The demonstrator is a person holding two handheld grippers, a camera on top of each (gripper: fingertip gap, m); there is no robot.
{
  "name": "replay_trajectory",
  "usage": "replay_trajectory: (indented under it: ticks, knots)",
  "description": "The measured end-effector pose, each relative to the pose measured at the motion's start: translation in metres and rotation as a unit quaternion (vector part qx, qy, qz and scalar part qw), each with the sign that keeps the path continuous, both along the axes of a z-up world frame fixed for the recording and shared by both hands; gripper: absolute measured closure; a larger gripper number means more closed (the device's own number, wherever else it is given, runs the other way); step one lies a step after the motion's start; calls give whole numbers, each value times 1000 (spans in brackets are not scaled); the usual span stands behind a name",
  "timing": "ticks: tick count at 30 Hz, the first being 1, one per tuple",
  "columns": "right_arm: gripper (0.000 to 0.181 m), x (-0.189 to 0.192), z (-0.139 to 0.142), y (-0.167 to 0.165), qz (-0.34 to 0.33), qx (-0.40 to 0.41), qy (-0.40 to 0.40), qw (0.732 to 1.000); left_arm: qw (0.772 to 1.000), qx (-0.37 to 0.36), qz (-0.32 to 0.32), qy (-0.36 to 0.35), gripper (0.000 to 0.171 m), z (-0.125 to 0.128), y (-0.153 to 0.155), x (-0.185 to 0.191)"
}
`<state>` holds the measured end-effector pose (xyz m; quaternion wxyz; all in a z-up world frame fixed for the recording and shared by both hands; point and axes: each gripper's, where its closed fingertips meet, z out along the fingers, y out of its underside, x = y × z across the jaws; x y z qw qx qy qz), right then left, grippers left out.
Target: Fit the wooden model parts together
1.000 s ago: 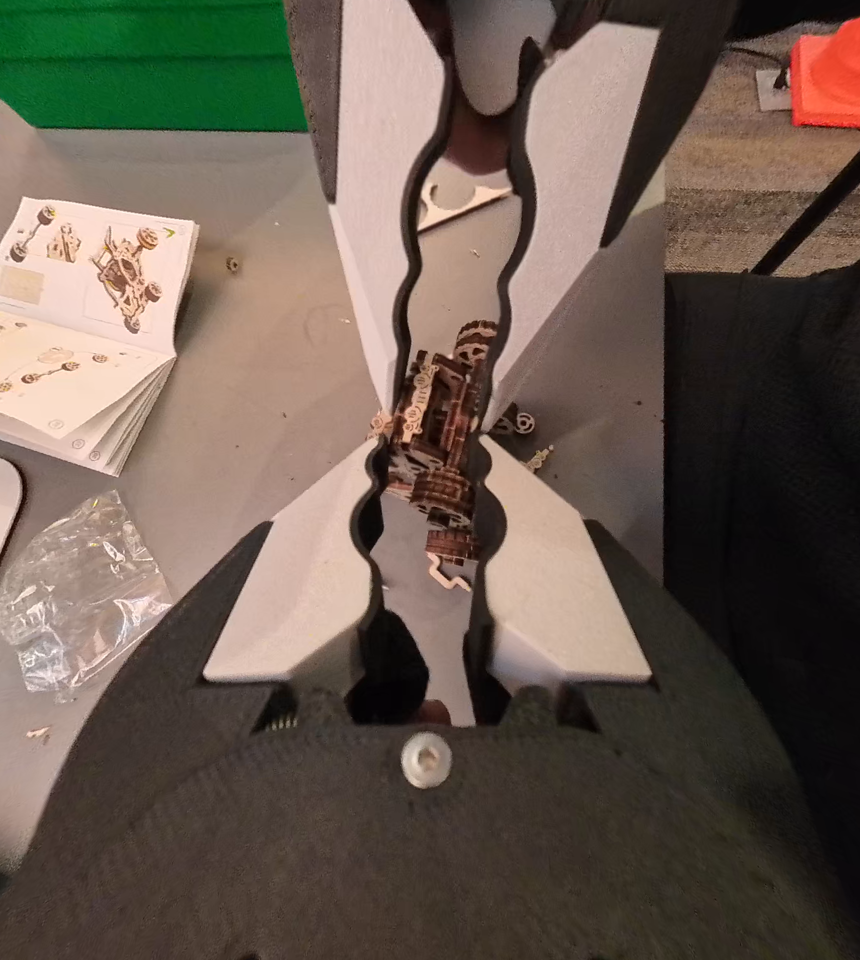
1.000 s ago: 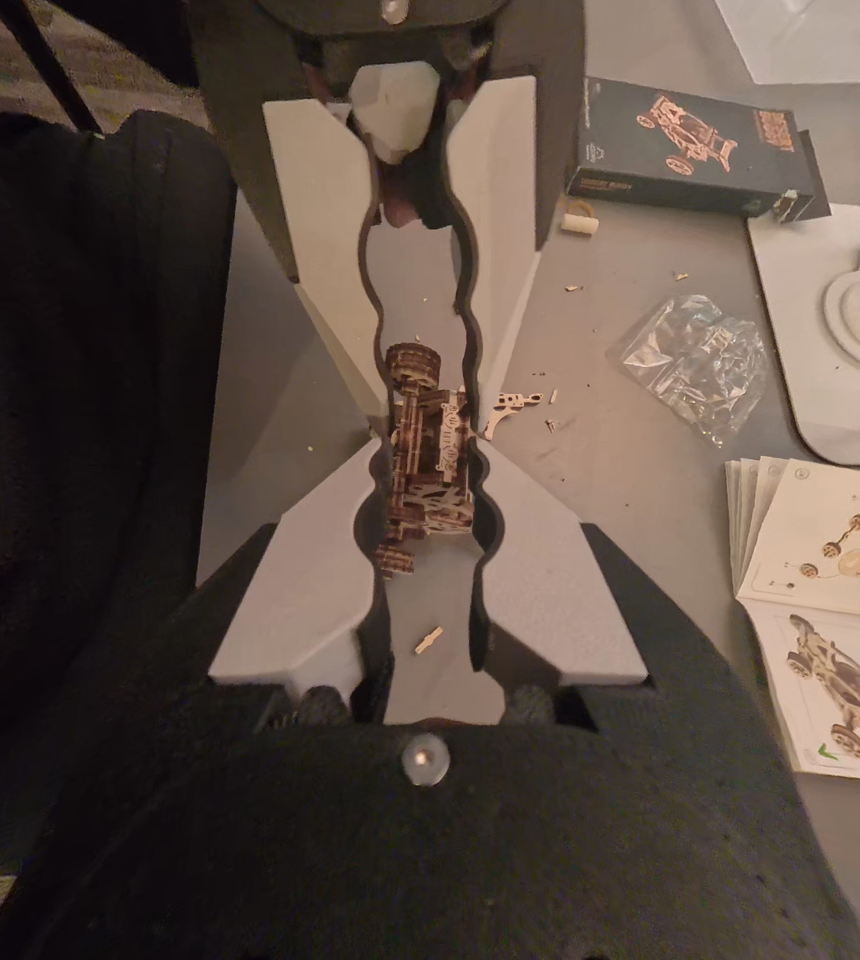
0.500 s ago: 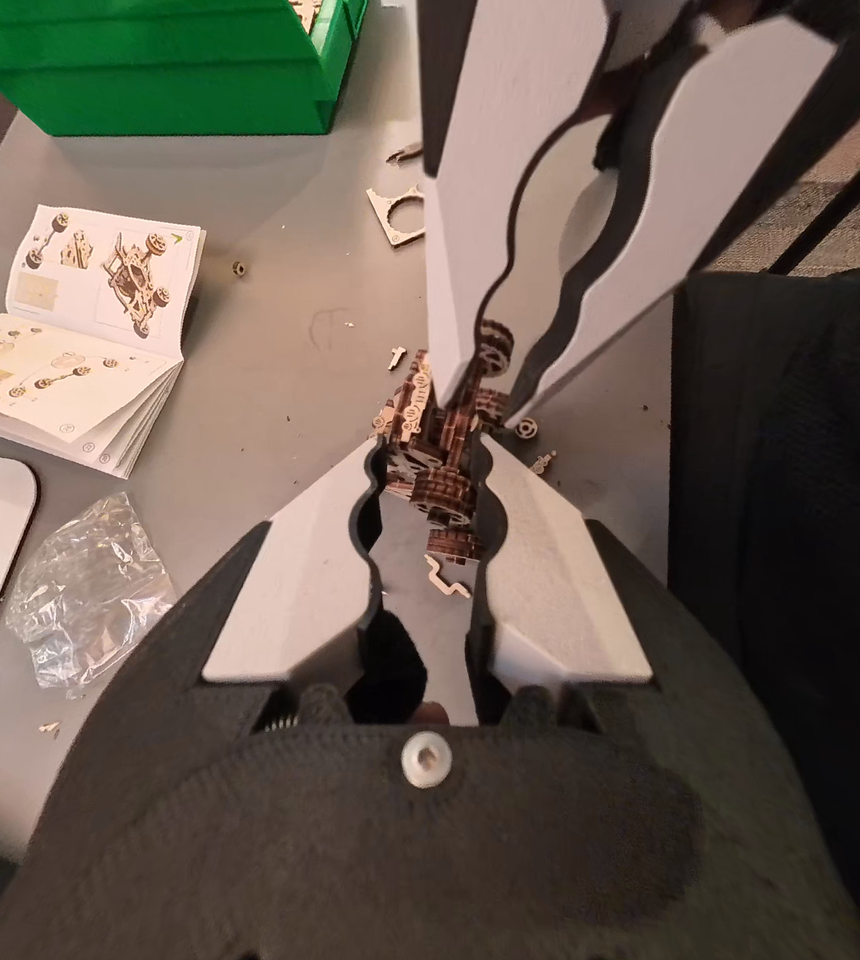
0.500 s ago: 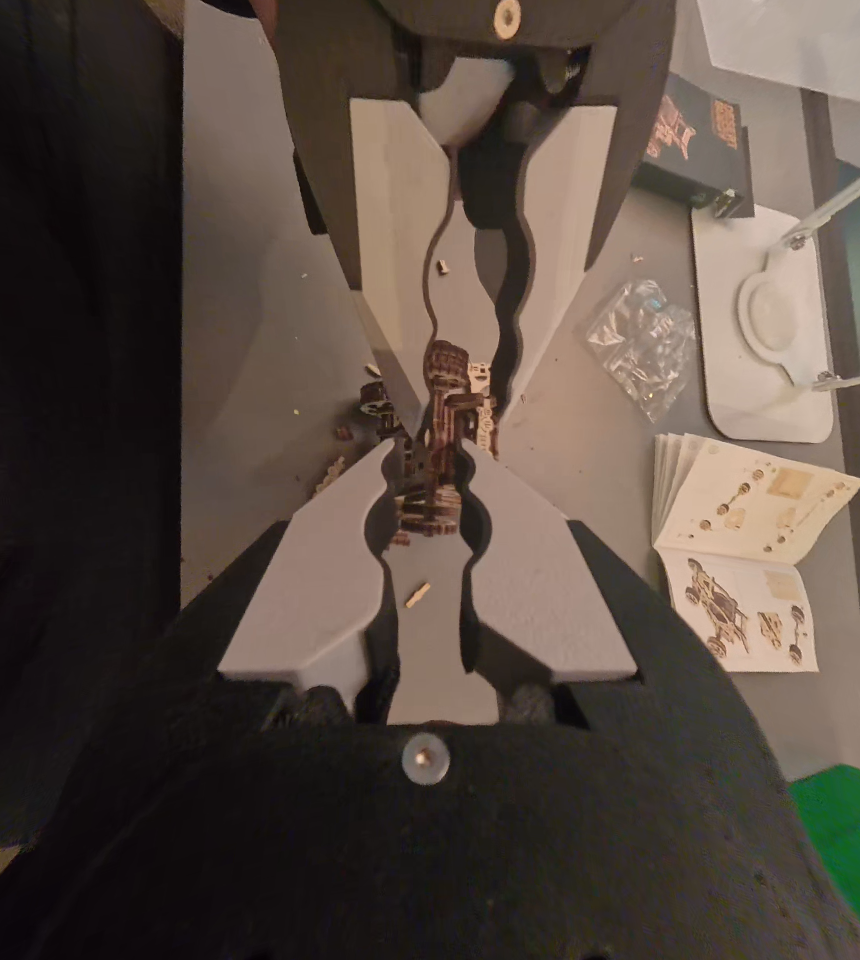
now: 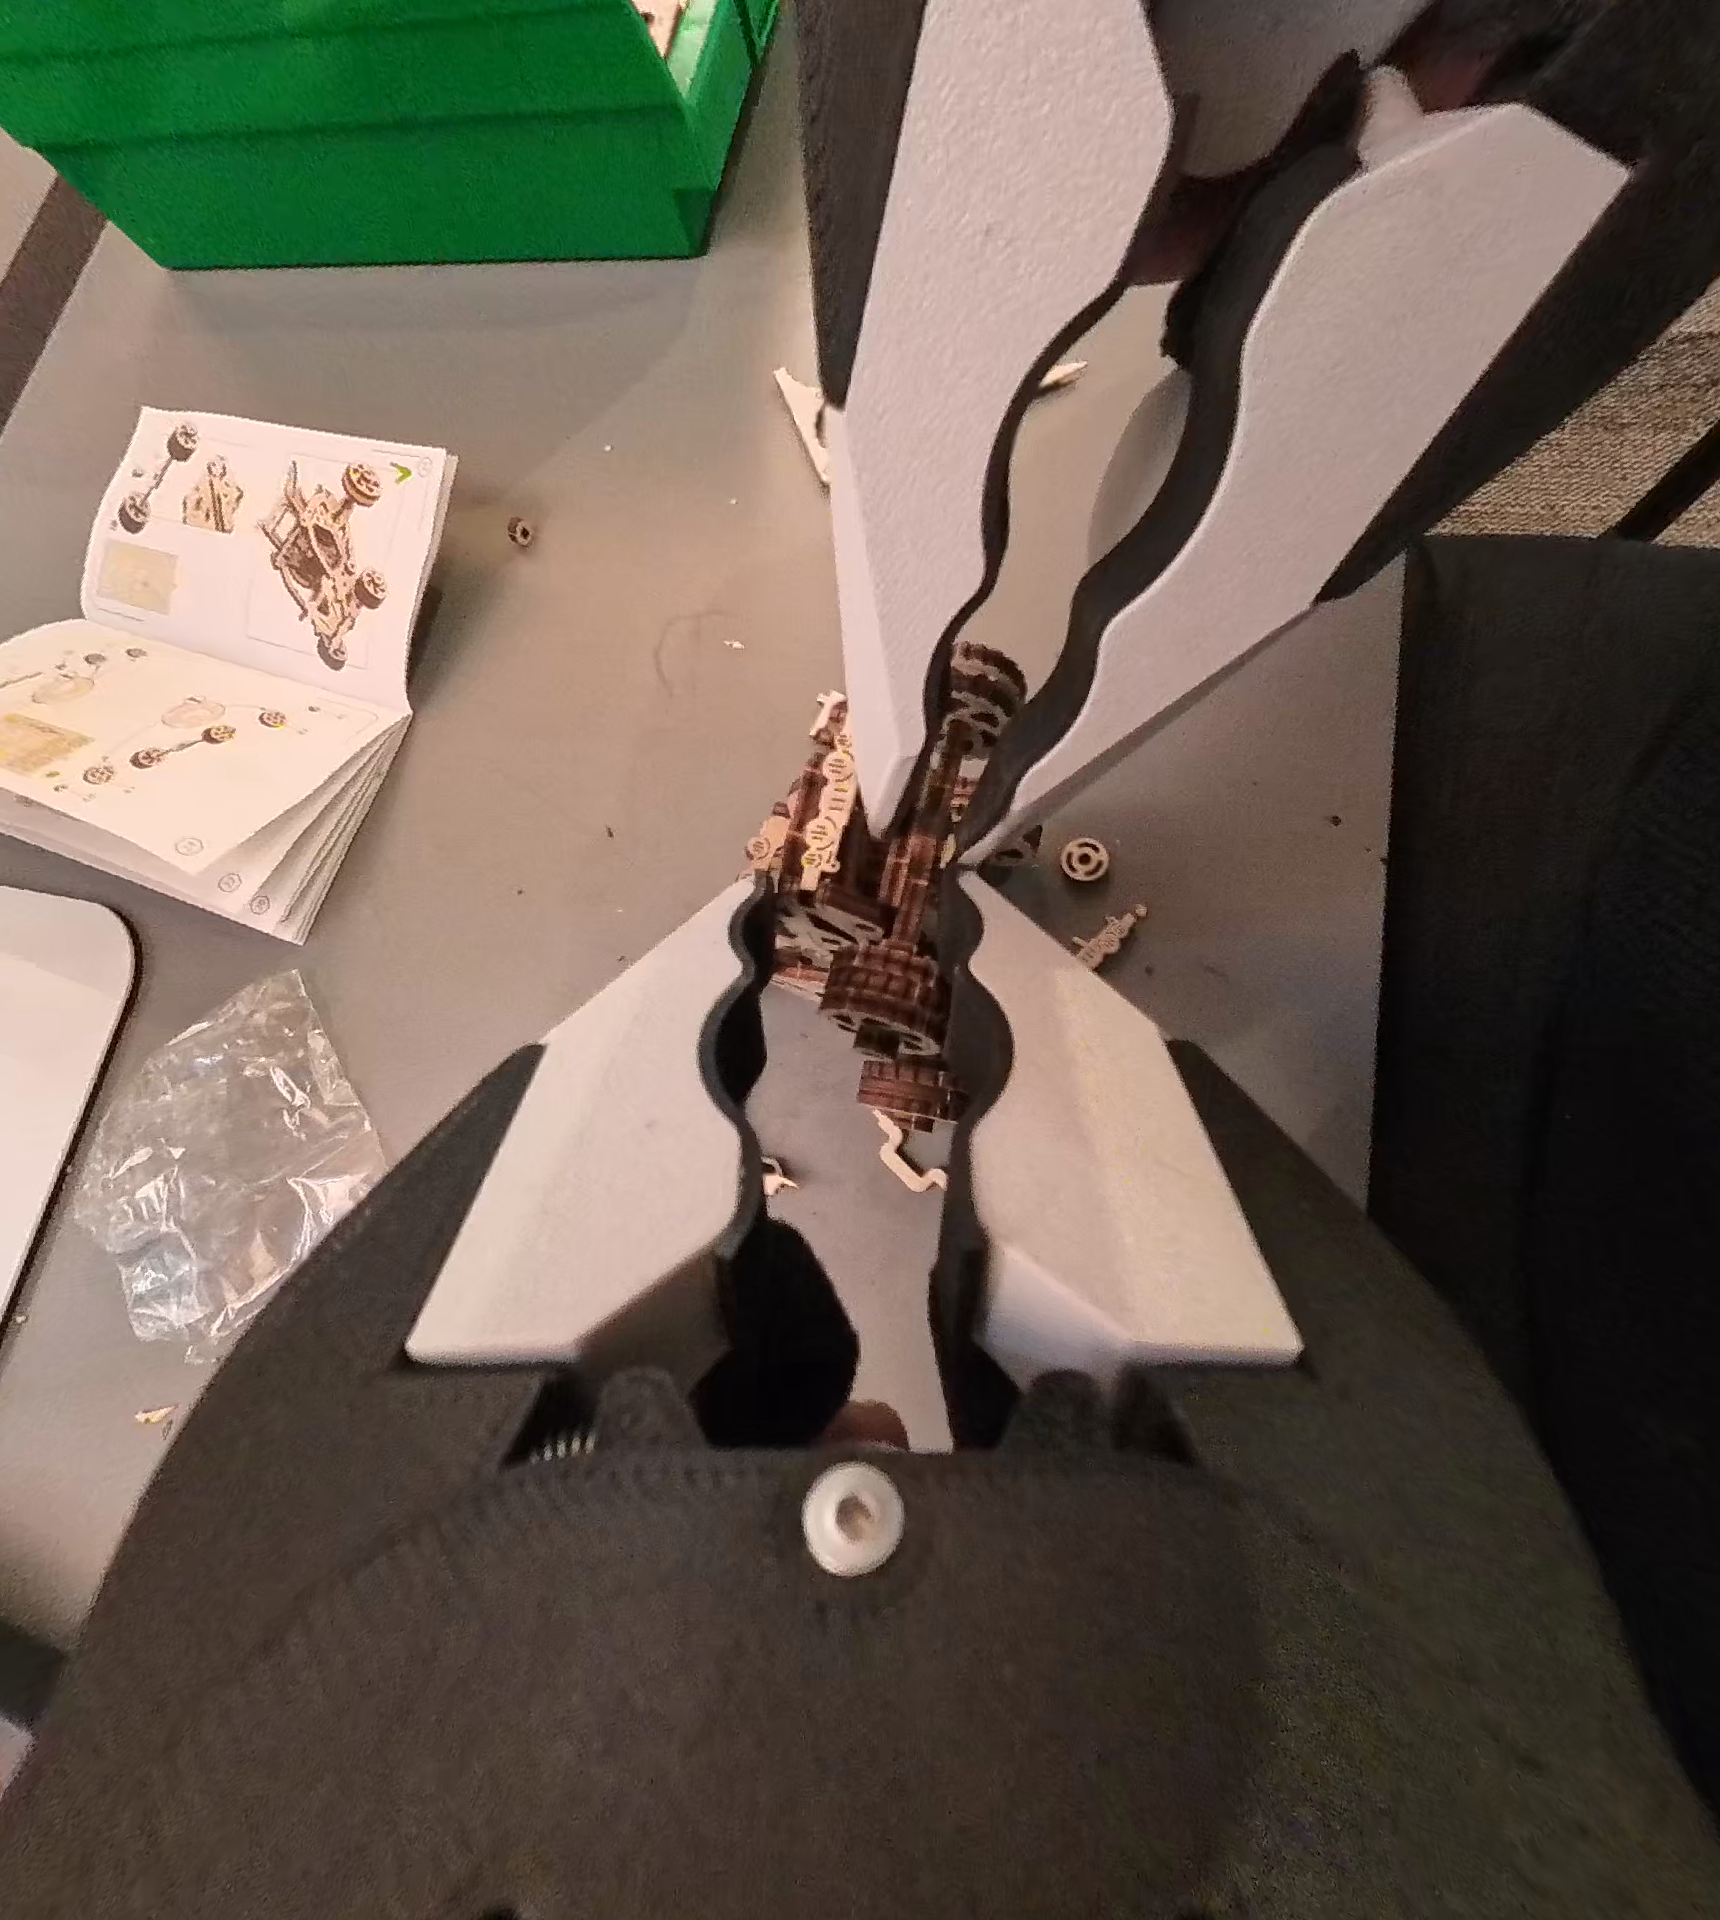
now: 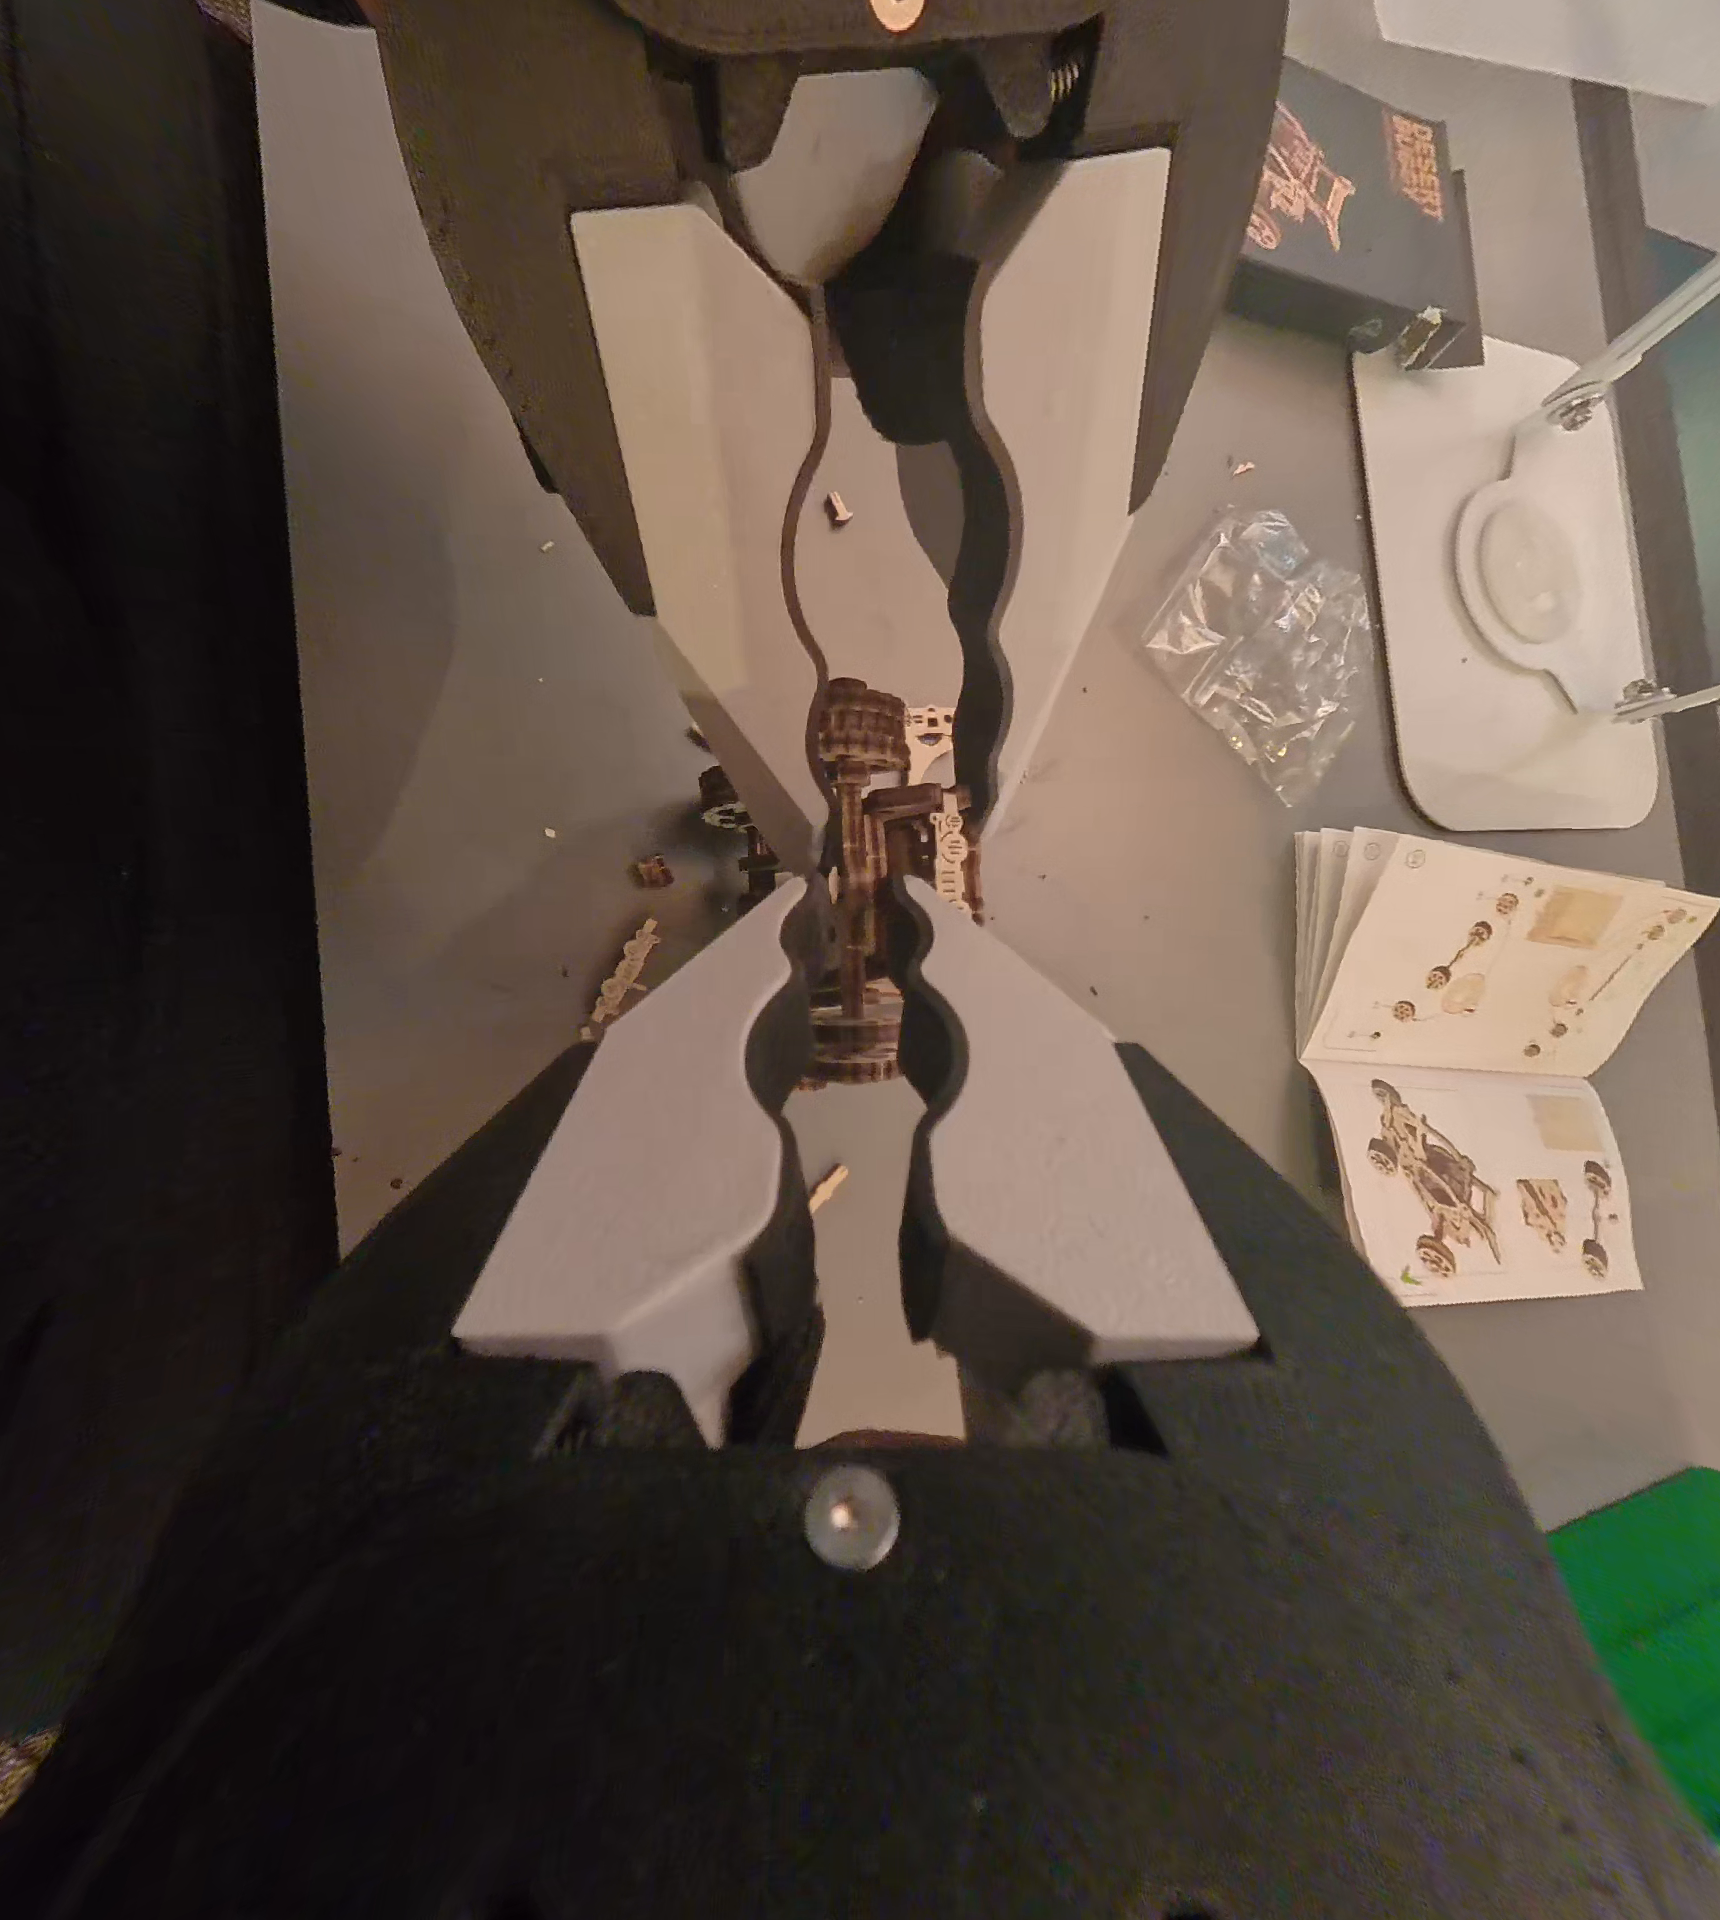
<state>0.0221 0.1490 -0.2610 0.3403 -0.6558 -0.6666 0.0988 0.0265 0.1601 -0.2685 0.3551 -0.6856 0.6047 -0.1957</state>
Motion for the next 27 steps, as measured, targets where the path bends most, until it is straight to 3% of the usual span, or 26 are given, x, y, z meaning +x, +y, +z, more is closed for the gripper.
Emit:
replay_trajectory:
  ticks: [21, 27]
  knots:
    - [174, -2, 1, 5, -5, -28, 33, 999, 1000, -5, -6, 5, 144, -1, 6, -2]
    - [164, 10, 15, -3, 5, -33, 41, 999, 999, -22, 0, 32, 123, -13, 10, -18]
